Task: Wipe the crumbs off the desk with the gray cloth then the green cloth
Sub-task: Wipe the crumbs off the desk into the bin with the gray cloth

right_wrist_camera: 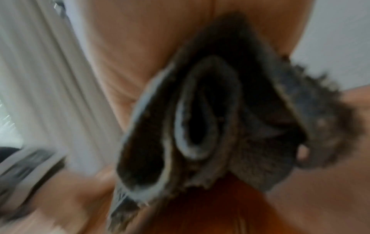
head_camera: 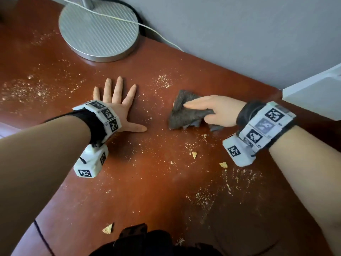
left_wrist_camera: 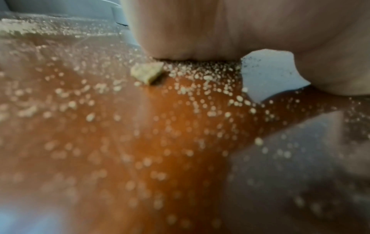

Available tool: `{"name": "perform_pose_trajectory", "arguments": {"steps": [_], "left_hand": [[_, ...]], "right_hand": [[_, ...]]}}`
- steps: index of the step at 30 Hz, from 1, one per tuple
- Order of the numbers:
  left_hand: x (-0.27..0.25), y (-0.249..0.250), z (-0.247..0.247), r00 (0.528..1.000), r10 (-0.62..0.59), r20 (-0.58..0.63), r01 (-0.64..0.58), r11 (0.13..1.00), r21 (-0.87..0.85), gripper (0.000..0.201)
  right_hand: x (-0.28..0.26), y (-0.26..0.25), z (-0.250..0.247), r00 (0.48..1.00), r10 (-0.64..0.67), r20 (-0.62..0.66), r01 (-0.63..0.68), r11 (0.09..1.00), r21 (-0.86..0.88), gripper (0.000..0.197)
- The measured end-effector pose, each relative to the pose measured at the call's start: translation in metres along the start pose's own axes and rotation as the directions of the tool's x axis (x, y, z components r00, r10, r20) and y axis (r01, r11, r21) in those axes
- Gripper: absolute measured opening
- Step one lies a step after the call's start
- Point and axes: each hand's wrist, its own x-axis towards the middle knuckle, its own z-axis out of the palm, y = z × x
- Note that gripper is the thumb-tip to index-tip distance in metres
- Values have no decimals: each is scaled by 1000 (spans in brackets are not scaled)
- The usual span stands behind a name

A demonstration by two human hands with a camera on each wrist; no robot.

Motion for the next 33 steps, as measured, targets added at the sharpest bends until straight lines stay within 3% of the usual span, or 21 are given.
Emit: {"name": "perform_pose_trajectory", "arguments": {"steps": [2,4,6,8,10,12,13,14,16,17,19,20,22,24,26,27,29,31,33], "left_hand": [[1,-2,0,1000,6,5,-6,1000,-8,126],[1,-2,-1,1000,10,10,-10,1000,-21,126],[1,-3,0,1000,9,11,-9,1000,-22,127],[2,-3,0,1000,4,18,-4,1000,-18,128],[2,-3,-2,1000,5,24,-5,1000,-16,128],[1,-3,-2,999,11,36,-10,1000,-14,129],[1,-3,-3,999,15,40,-14,1000,-13,130],[2,-4,-3,999,19,44,-19,1000,-12,131],[1,-5,-3,998,33,48,-32,999,-19,132],[1,-6,-3,998,42,47,-41,999,-27,132],[-2,-9,-4,997,69,46,-67,997,-32,129],[-3,-14,-5,995,85,50,-83,996,-30,126],[-6,-29,-8,994,95,55,-93,995,-40,116],[-10,-50,-7,998,45,53,-41,997,-67,107],[-14,-67,-1,999,-28,45,32,996,-81,101],[-15,-72,2,998,-50,38,53,996,-77,98],[-17,-75,7,997,-66,39,69,995,-71,94],[-16,-74,8,997,-66,41,69,995,-68,93],[-14,-74,10,997,-62,36,64,996,-57,94]], "right_hand": [[10,14,-21,971,113,-212,-93,991,100,61],[35,35,-33,872,336,-357,-302,942,149,58],[62,43,-31,765,541,-348,-519,839,163,57],[79,33,-22,729,617,-296,-610,782,127,63],[80,10,-12,818,495,-292,-504,862,49,69],[68,-20,2,948,228,-223,-255,961,-103,72],[60,-34,8,985,101,-137,-123,979,-161,73],[51,-46,11,1000,2,-29,-7,982,-189,73],[37,-53,8,980,-120,158,148,973,-179,67],[34,-51,1,974,-150,169,174,975,-136,64],[35,-37,-21,995,-98,-12,99,995,19,59],[41,-25,-32,987,2,-162,11,996,83,57],[60,-2,-44,889,296,-349,-250,953,171,51],[82,7,-41,811,486,-326,-445,874,196,48],[95,-2,-29,800,541,-259,-519,841,154,58],[97,-13,-23,812,522,-261,-507,853,127,62],[93,-35,-11,909,331,-252,-338,941,18,67],[84,-56,0,993,70,-96,-82,989,-123,69],[72,-69,0,989,-107,102,122,980,-158,67]]}}
